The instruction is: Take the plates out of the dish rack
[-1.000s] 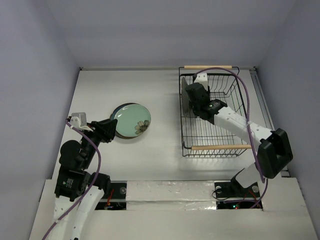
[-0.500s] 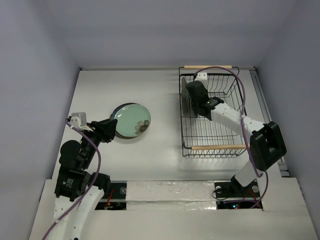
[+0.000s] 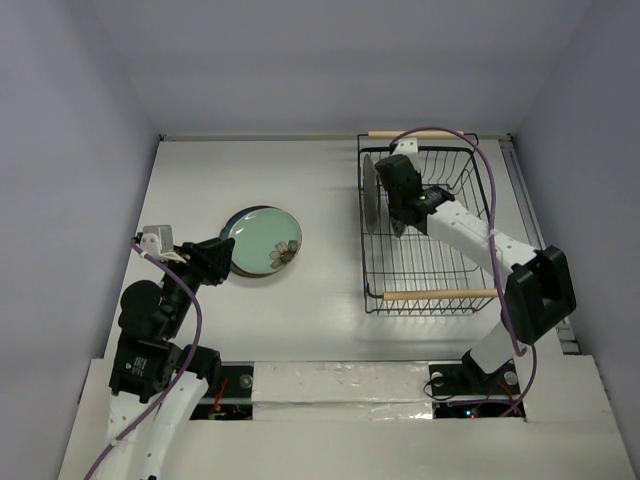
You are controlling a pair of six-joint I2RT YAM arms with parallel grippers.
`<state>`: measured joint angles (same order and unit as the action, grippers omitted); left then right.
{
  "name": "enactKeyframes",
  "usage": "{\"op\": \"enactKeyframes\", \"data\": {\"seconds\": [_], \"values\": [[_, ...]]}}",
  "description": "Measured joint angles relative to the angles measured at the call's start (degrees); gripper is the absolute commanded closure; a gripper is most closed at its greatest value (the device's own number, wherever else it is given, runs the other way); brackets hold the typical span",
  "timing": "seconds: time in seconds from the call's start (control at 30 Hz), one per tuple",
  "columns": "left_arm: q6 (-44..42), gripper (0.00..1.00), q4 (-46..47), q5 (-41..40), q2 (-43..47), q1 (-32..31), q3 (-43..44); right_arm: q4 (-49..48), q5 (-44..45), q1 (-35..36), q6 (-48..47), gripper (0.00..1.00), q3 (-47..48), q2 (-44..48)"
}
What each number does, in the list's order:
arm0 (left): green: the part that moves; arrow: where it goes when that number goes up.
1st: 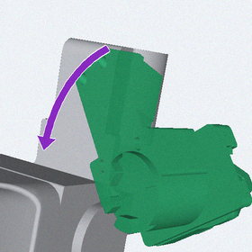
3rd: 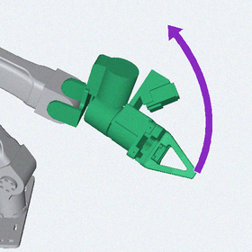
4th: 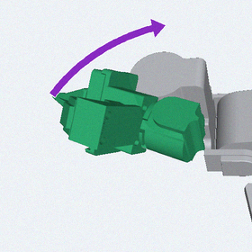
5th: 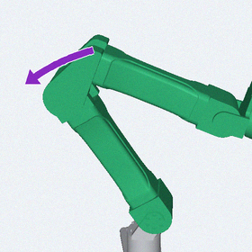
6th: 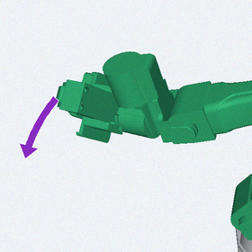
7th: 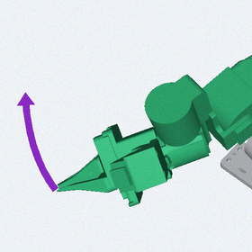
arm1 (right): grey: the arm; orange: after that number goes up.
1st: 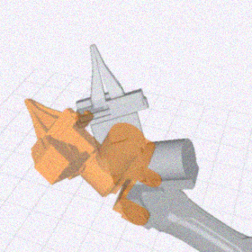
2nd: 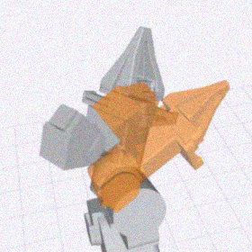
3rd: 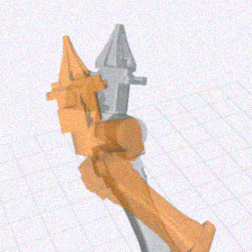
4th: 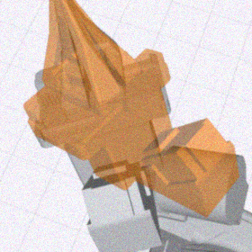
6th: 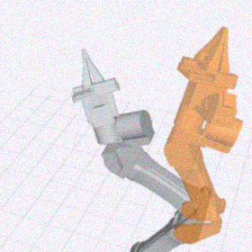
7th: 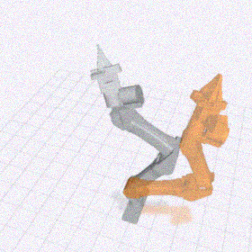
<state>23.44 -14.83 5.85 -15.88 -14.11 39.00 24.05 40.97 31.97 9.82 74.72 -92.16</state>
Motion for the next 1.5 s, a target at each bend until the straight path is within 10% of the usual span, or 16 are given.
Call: {"op": "enactKeyframes", "data": {"seconds": [0.6,1.0,1.5], "values": [[0.00,0.64,0.00,-0.02,0.00,0.00,0.00,7.02,4.24,-0.02,-1.44,1.00,3.67,15.89],[0.00,0.64,0.02,0.00,0.00,0.00,0.00,3.54,-8.61,5.84,5.29,1.00,5.57,30.12],[0.00,0.64,0.00,-0.04,0.00,0.72,0.00,-13.46,-32.72,16.74,21.00,1.00,8.94,1.01]]}}
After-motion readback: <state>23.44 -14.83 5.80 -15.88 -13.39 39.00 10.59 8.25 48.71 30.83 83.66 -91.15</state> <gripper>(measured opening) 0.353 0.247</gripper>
